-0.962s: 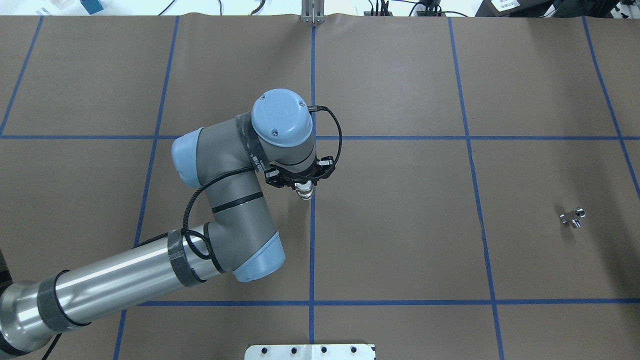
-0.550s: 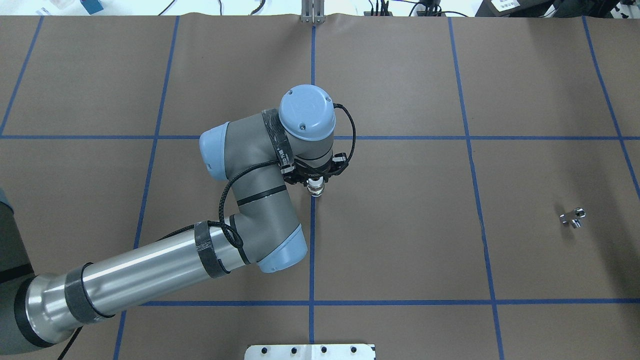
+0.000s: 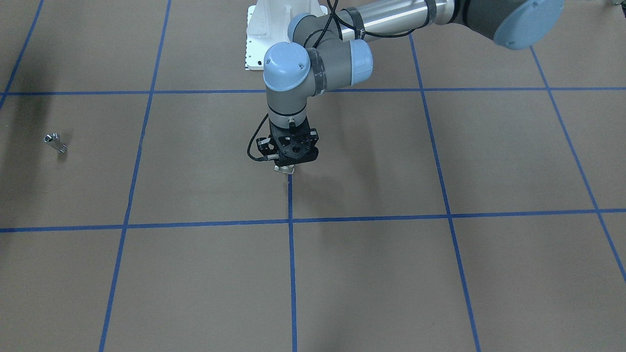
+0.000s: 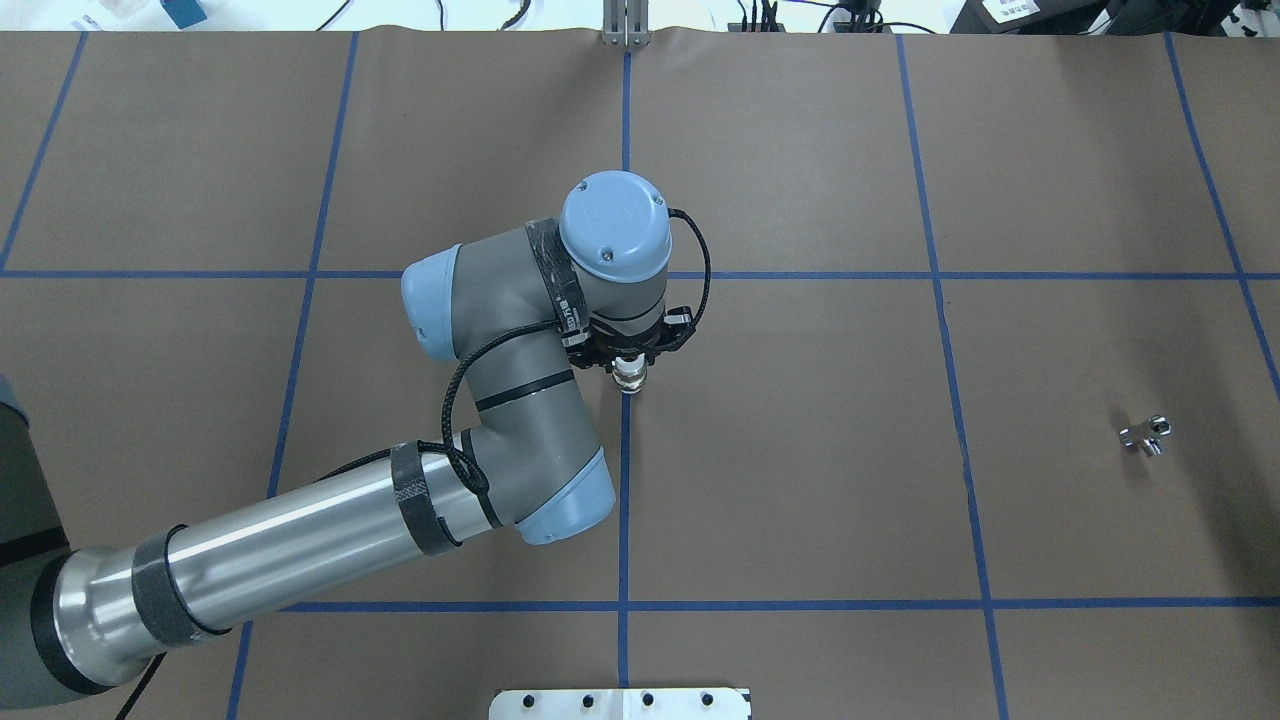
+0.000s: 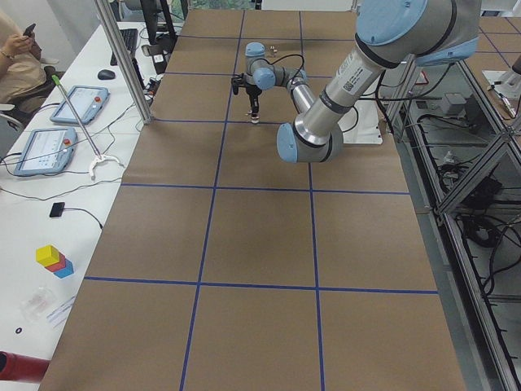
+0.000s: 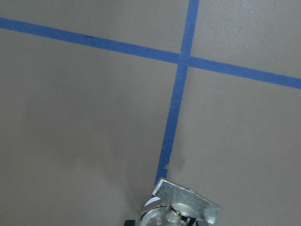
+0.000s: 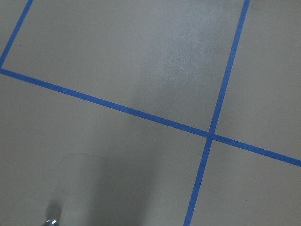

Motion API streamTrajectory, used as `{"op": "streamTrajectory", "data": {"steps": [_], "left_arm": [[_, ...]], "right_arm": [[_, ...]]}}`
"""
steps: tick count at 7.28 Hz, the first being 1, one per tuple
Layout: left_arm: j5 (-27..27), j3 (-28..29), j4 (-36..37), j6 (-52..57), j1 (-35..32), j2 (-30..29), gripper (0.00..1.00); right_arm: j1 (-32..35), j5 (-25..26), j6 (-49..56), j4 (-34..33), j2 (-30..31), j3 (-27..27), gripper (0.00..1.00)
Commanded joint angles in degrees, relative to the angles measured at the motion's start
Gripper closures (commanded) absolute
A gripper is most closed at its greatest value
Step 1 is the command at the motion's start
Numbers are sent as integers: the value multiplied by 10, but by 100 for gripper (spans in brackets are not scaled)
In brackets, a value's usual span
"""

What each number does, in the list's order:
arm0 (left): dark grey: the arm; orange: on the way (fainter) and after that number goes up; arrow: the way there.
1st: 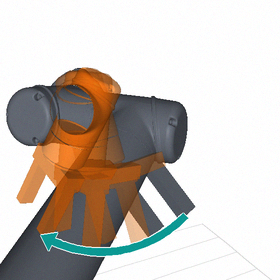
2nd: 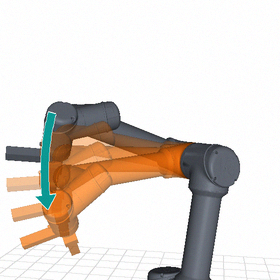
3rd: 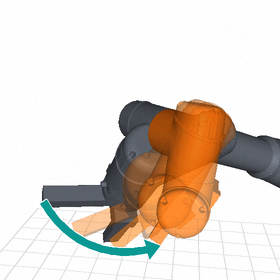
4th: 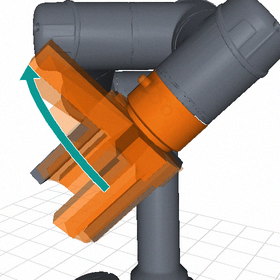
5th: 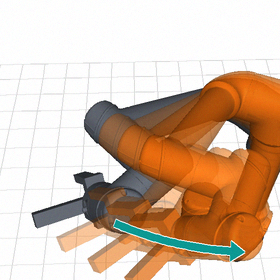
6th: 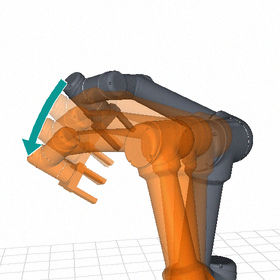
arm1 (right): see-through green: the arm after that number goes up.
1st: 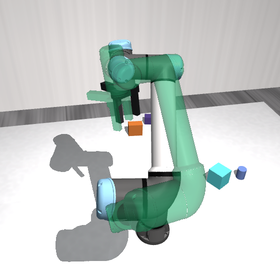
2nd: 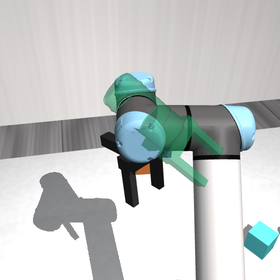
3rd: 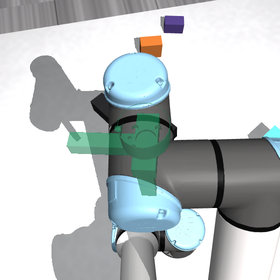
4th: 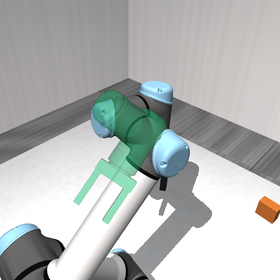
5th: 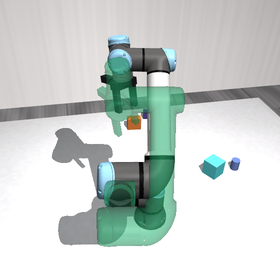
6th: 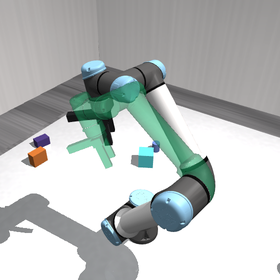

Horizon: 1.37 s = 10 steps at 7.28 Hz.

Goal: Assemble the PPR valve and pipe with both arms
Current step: 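Carry the valve with the left gripper to the table center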

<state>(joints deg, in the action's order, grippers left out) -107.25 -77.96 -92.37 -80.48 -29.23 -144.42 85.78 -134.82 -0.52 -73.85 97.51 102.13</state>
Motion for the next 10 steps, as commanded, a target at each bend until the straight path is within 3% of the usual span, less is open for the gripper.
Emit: {"op": "streamTrajectory", "data": {"steps": [1,3,6,7,8,9,10], "left_arm": [[-1,-2,0,18,0,2,58],[0,-4,0,33,0,3,30],[-1,-31,1,42,-3,3,10],[-2,-73,31,52,-4,11,8],[-3,-136,107,84,-7,17,8],[-4,-235,164,124,-9,60,8],[-4,-348,188,186,-19,138,1]], "right_arm": [[0,0,0,0,0,0,0],[0,-1,1,0,1,0,0],[0,-1,1,0,0,0,0],[0,-1,1,0,0,0,0],[0,-3,0,0,0,1,0],[0,-16,0,1,0,1,0],[0,-34,-8,2,0,3,0]]}}
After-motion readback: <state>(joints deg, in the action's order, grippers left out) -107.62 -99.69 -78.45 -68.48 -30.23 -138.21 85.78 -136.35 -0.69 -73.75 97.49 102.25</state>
